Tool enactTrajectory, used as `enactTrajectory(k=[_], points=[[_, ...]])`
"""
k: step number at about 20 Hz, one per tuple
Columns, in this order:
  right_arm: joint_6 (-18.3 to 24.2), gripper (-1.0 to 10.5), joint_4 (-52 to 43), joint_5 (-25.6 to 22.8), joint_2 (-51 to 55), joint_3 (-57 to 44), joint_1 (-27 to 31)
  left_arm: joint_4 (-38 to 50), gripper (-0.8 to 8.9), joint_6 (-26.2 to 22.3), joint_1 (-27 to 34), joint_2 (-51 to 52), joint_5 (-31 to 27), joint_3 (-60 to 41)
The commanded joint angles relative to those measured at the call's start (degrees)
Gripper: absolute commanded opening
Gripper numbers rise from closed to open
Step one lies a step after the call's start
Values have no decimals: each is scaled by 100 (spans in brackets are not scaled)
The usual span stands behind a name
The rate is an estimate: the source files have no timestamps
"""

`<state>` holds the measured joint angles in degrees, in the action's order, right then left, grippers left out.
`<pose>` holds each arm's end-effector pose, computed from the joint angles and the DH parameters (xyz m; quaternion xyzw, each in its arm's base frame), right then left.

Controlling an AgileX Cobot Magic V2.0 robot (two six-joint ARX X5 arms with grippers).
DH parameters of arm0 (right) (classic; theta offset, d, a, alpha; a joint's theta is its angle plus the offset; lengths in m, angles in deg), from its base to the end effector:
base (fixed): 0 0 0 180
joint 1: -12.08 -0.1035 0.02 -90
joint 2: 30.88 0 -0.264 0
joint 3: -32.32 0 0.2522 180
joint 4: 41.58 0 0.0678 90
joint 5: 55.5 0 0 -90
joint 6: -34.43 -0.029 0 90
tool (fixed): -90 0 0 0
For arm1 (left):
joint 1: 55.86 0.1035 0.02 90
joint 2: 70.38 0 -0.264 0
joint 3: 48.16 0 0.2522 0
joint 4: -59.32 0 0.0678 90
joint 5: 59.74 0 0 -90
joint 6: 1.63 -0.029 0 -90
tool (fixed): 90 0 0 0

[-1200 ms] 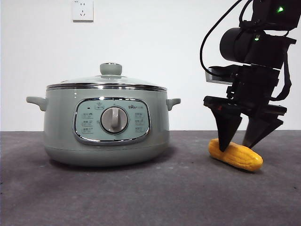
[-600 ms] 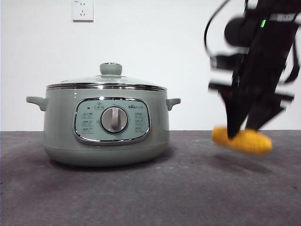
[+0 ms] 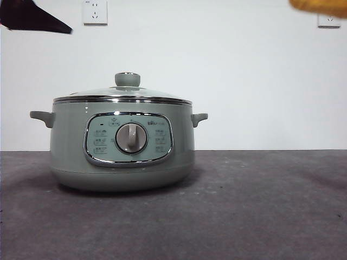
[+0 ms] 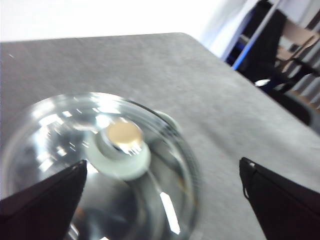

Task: Pick up the corn,open the lid,put the corn in the pot,close the lid

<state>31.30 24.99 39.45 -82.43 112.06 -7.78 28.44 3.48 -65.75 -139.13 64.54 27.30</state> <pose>0.1439 0.0546 0.3694 -0.0174 0.3313 0.1939 0.9232 0.2519 -0.0605 0.3414 -0.0846 0.2208 -0.3582 0.9032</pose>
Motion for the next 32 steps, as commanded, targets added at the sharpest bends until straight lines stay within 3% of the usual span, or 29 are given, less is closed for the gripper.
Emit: enactTrajectory(k=[1,6,10,19,22,27,29,32], points=[[-264,-12,293,20,201,7,-2,37,624,-638,-205,-516,-494,396],[-282,-12,763,20,352,7,-2,-92,624,-1580,-905,-1281,-1851,903],[-273,-12,708,133,343,7,-2,118,624,-1742,-1346,-1611,-2651,903],[-249,-12,678,317,345,7,-2,308,615,-1423,-1405,-2227,-2680,903],[-249,-12,680,317,343,7,-2,313,363,-1405,-1408,-2251,-2634,903],[-249,-12,680,315,343,7,-2,295,81,-1110,-1405,-2251,-2636,903],[-249,-12,682,315,343,7,-2,286,-14,-1108,-1408,-2251,-2634,903],[-249,-12,680,317,343,7,-2,177,-8,-1108,-1405,-2245,-2487,903]])
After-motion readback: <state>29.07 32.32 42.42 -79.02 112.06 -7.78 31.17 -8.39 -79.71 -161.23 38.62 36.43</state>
